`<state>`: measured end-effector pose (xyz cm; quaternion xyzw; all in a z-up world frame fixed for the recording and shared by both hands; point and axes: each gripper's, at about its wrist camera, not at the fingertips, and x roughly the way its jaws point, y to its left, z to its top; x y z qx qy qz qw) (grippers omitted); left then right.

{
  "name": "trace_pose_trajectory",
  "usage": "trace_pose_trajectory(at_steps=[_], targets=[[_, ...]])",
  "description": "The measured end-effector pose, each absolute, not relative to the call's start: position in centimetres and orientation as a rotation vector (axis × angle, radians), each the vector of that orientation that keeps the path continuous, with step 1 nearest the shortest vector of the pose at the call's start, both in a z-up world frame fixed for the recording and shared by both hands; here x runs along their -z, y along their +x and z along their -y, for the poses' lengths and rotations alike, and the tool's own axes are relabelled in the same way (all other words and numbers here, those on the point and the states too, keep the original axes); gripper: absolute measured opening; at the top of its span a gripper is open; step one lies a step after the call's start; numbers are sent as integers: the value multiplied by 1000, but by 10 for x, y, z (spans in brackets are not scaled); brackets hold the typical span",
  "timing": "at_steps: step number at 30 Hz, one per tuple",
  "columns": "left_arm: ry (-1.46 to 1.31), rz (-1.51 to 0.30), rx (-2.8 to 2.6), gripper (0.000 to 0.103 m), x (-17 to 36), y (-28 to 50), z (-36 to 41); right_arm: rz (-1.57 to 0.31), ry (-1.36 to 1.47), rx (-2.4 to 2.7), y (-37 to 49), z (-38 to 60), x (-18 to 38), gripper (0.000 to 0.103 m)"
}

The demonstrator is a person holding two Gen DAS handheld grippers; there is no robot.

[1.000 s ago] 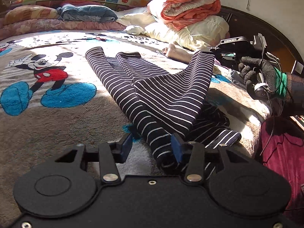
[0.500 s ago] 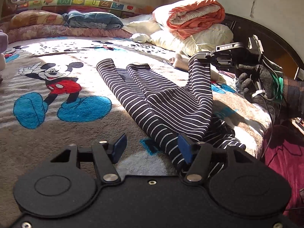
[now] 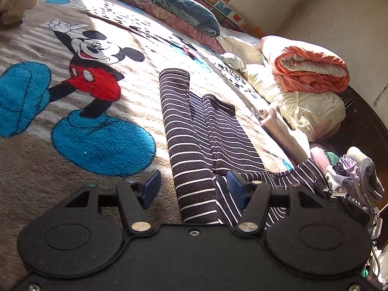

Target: Fold clothes

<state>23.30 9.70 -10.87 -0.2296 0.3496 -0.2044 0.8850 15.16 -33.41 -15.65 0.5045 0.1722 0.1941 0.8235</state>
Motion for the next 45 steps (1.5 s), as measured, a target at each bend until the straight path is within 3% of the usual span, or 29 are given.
trace_pose_trajectory(at_steps=[4,7,9,12,15,19,23,27,31,35,38,45], targets=[[-473,-741,382,59,109,252,-82,-383,1043,-462,161,325,153,8],[-280,-752,326,58,112,260,-57,-396,1020,-498,168,318,150,8],[-128,-748,280,37,113,261,-41,-405,1005,-522,172,314,148,8],[-34,-727,267,36,108,255,-40,-396,1001,-553,174,312,145,9],[-19,-717,254,49,115,255,-44,-368,1014,-578,172,316,141,9],[-45,-695,265,51,107,252,-50,-317,1049,-617,165,323,136,9],[-126,-626,344,47,88,237,-66,-294,1065,-625,164,326,134,9],[-150,-637,471,34,88,226,-67,-301,1083,-614,165,327,137,10],[-33,-743,478,35,114,231,-45,-296,1075,-626,161,323,136,9],[-61,-656,490,34,94,222,-45,-307,1062,-615,156,318,137,10],[-53,-629,469,40,92,222,-46,-308,1060,-618,155,316,136,10],[-92,-569,339,35,79,281,-57,-320,1070,-625,163,314,140,10]])
